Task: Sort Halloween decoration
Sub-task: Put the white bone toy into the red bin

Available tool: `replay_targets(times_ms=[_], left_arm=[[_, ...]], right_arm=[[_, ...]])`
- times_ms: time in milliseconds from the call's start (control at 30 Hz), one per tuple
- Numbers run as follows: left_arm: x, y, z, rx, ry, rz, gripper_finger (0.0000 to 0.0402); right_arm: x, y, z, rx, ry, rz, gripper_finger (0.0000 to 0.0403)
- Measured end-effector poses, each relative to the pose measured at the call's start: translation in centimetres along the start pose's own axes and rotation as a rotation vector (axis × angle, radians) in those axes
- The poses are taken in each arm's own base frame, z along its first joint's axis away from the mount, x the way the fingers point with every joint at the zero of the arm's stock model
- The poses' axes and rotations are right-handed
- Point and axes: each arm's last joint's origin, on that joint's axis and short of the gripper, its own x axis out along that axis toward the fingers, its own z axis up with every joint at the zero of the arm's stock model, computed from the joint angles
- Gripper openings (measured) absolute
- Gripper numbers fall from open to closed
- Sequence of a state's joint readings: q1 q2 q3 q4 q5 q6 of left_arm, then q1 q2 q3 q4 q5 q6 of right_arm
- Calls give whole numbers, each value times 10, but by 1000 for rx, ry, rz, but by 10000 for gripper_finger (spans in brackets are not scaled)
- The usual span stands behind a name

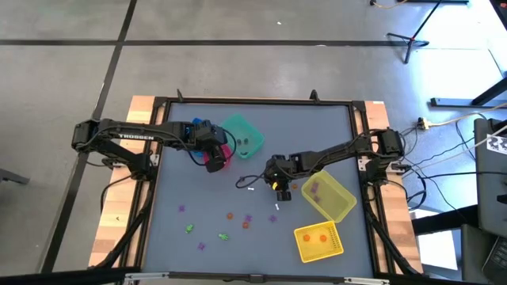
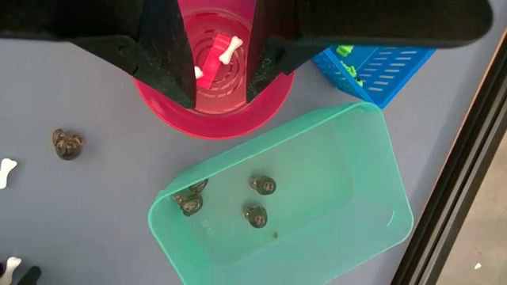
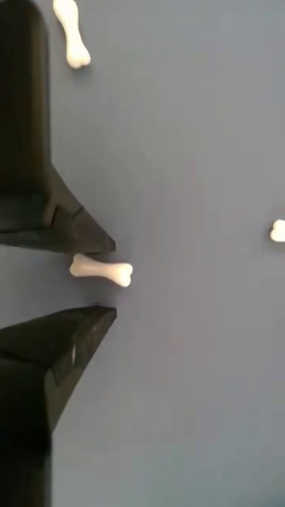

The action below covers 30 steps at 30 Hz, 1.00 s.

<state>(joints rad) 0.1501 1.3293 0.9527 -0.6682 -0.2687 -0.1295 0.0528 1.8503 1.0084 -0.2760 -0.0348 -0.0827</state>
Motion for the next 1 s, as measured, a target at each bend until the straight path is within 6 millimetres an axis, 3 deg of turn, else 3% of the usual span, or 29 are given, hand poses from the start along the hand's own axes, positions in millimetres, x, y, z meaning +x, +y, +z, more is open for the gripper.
replay_targets(times_ms=[567, 1000], left_arm=[[0, 0, 0, 0, 0, 0, 96], [0, 0, 0, 0, 0, 0, 96]], right_arm=[[0, 0, 0, 0, 1, 12, 28], [-1, 0, 3, 0, 1, 12, 18]])
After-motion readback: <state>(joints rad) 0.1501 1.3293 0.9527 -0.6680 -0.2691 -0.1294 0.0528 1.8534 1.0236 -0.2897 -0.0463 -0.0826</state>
